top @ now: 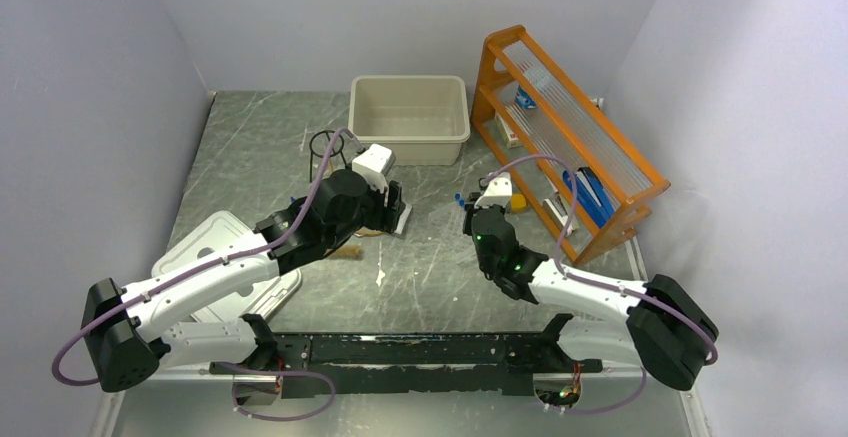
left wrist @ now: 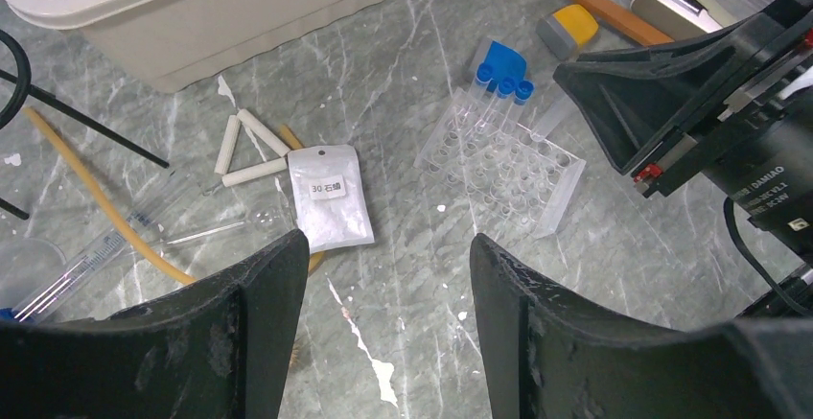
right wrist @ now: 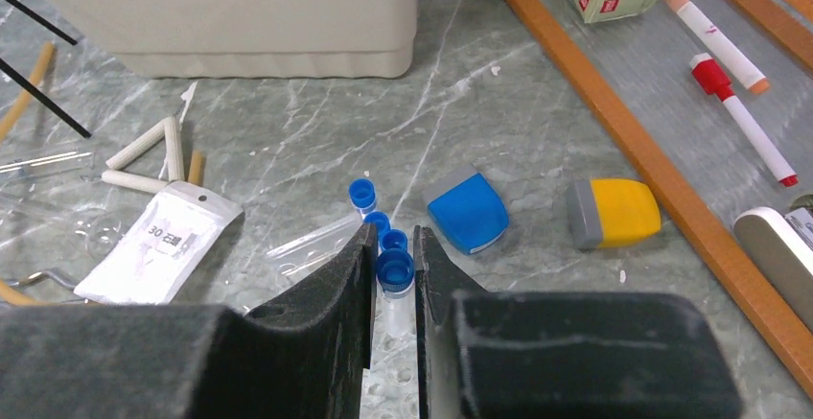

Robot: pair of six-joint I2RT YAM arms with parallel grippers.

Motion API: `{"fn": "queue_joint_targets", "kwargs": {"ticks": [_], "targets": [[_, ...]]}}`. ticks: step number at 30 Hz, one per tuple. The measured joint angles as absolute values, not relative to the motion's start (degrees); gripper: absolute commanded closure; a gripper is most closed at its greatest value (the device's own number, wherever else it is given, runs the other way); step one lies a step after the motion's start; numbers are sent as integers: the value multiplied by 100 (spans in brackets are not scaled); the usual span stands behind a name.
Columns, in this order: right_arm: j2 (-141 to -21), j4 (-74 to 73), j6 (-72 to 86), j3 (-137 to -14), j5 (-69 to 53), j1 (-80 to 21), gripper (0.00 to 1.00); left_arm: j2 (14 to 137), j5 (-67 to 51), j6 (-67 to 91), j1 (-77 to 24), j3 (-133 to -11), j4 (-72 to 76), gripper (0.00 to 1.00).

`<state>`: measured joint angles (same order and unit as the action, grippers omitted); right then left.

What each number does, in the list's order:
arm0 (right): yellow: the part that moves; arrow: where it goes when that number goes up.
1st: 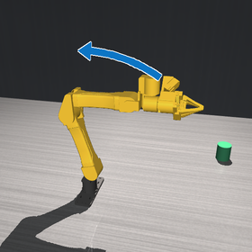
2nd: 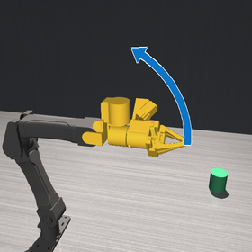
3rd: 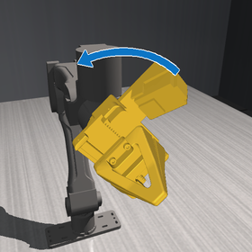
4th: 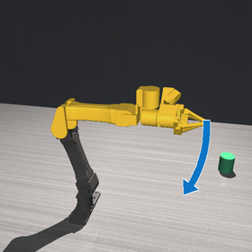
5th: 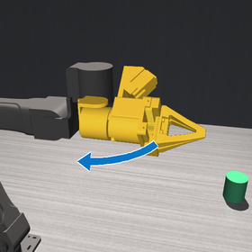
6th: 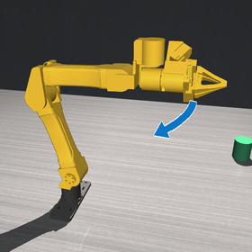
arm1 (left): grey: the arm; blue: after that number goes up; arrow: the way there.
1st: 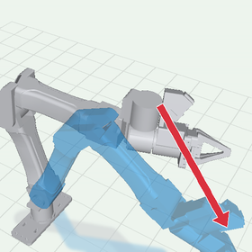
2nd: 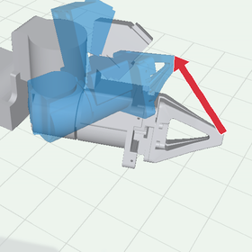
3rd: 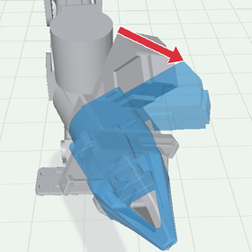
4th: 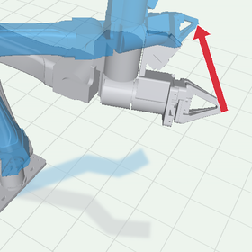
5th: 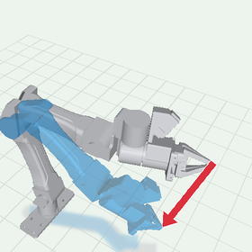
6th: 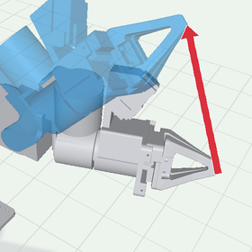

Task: Organize the chemistry lab equipment

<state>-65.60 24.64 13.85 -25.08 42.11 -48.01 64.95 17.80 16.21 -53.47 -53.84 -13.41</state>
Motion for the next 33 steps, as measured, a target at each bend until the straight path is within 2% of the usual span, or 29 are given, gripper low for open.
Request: {"fn": "queue_joint_targets", "kwargs": {"ticks": [27,33], "targets": [[-7330,3157,1457,-2342,4427,-4735,89,6657,1765,1623,-5347,-5382,-1339,34],[-7408,3269,1472,-2298,4458,-4731,84,6694,1758,1623,-5347,-5382,-1339,34]]}}
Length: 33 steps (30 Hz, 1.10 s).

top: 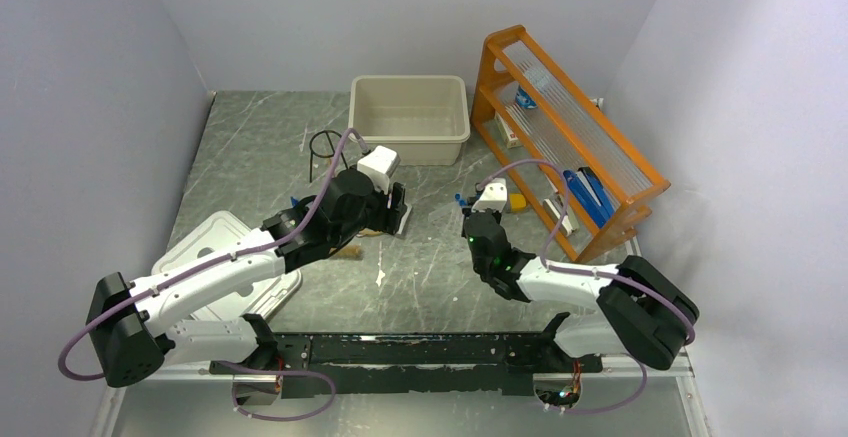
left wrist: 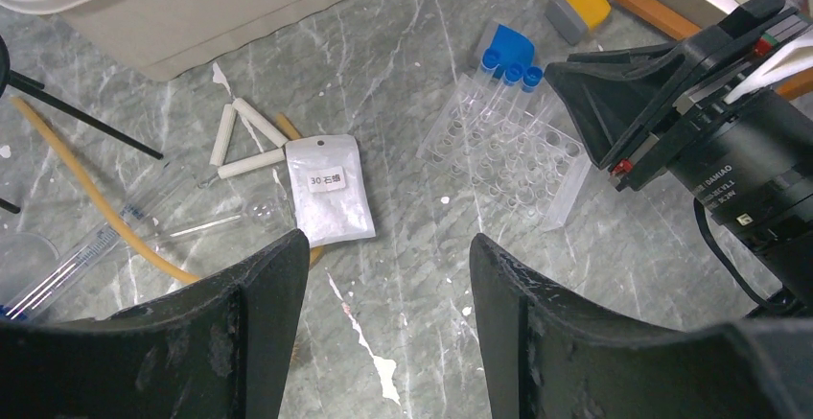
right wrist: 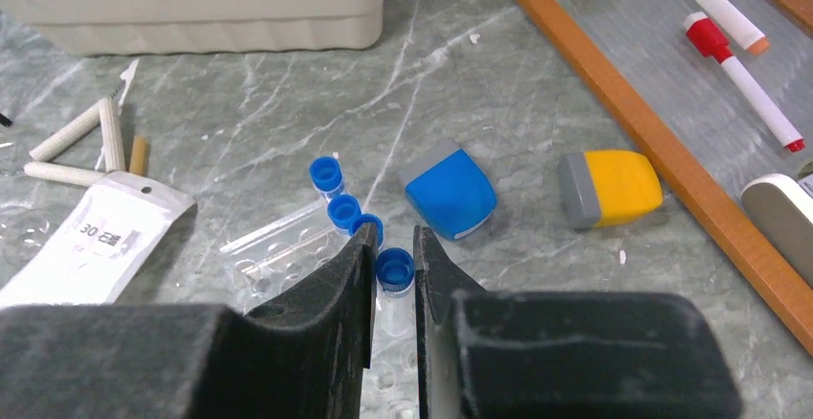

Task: Organize the chemistry lab equipment

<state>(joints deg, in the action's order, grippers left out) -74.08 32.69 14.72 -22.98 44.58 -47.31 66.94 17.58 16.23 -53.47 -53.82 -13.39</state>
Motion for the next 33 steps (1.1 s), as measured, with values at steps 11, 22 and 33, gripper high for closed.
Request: {"fn": "queue_joint_targets", "kwargs": {"ticks": [11,22,33], "targets": [[-7570,3269,1553,-2237,4453,-4731,72,6709,1758,1621,-5347,-5382,-1339,34],[-7192,2497,1911,-2379,4453,-4731,60,6709,1761,1623,-5347,-5382,-1339,33],[-6403,819,2587,-3321,3979,-4274,53,6709,1761,1627,-5347,-5382,-1341,33]]}}
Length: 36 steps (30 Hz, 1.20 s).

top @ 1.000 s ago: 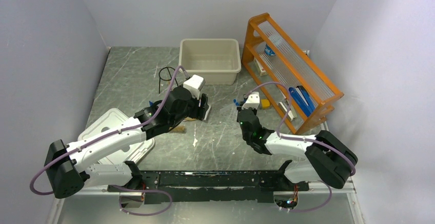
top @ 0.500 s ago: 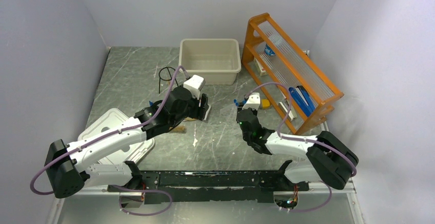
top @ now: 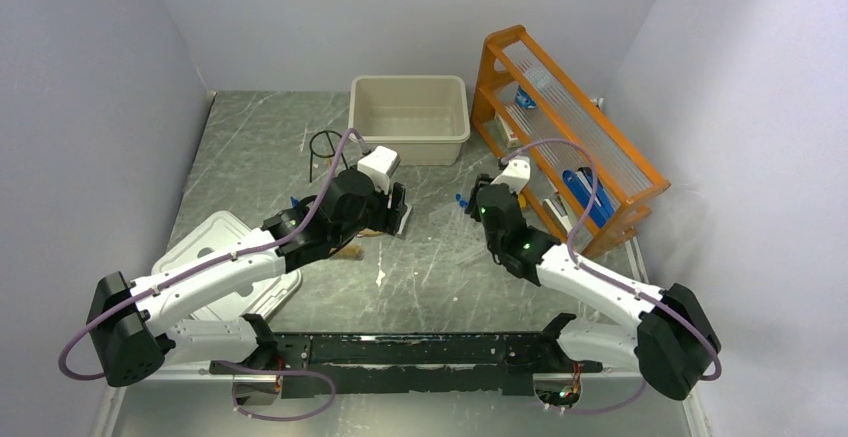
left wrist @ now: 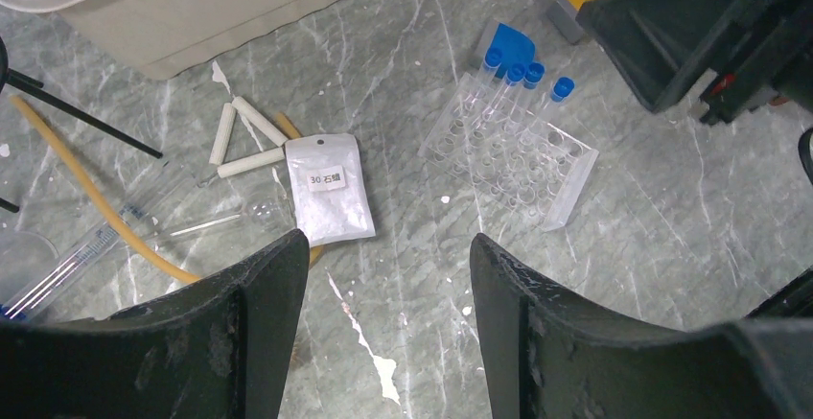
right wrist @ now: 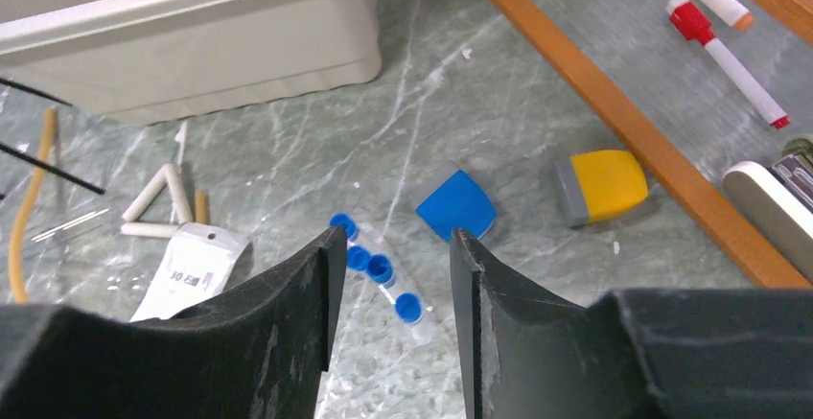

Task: Organize the chemistry lab equipment

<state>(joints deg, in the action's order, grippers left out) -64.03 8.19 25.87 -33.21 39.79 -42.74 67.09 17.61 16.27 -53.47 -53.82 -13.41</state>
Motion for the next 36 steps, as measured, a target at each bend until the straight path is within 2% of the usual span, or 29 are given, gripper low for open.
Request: {"fn": "queue_joint_targets", "kwargs": {"ticks": [7,11,17,36], "targets": [[-6775,-102,3052,-3671,3138,-3452,67,6713,1761,1673,-5347,-5382,-1363,34],[-7194,-414,3109,-3767,2823,-3371,71,6761,1758,1695,-5347,-5382,-1369,34],[-7653,-528,3105,-4064,2545,-3332,73,6816,1756,1715,-5347,-5382,-1411,34],[-7583,-711,3037,-4099,1981,-3306,77,6831,1743,1739,-5347,-5382,-1474,34]]}}
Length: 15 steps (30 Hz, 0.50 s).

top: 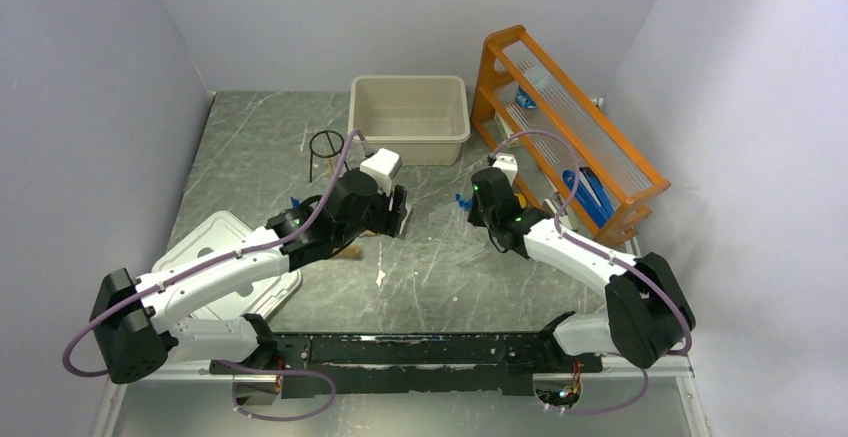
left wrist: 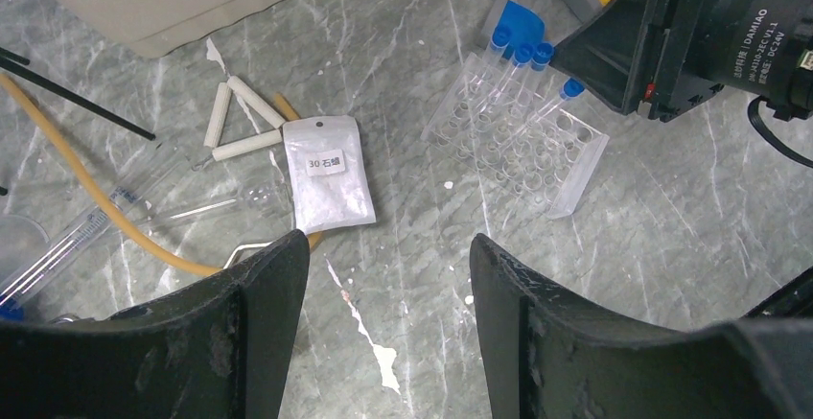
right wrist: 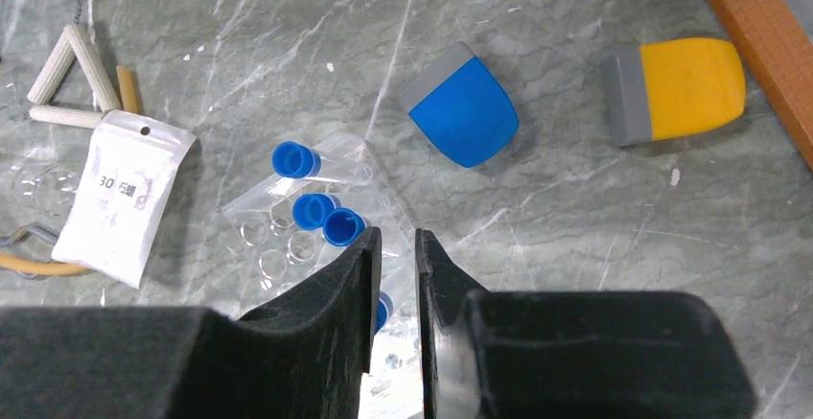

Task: Organize the chemistry lab equipment

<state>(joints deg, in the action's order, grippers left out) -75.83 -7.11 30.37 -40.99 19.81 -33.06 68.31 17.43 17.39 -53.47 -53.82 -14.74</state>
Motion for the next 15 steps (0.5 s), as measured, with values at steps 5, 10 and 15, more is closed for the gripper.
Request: {"fn": "queue_joint_targets", "kwargs": {"ticks": [5,10,15], "targets": [[-7583,-803,3044,-4158,1931,-3306,71,6831,1737,1739,-5347,-5382,-1485,34],[-7467,-945,3063,-4250,2008,-3306,67,6831,1737,1737,-5347,-5382,-1487,34],[-7343,-998,3057,-4456,2060,-3306,64,6831,1734,1739,-5347,-5382,-1487,34]]}}
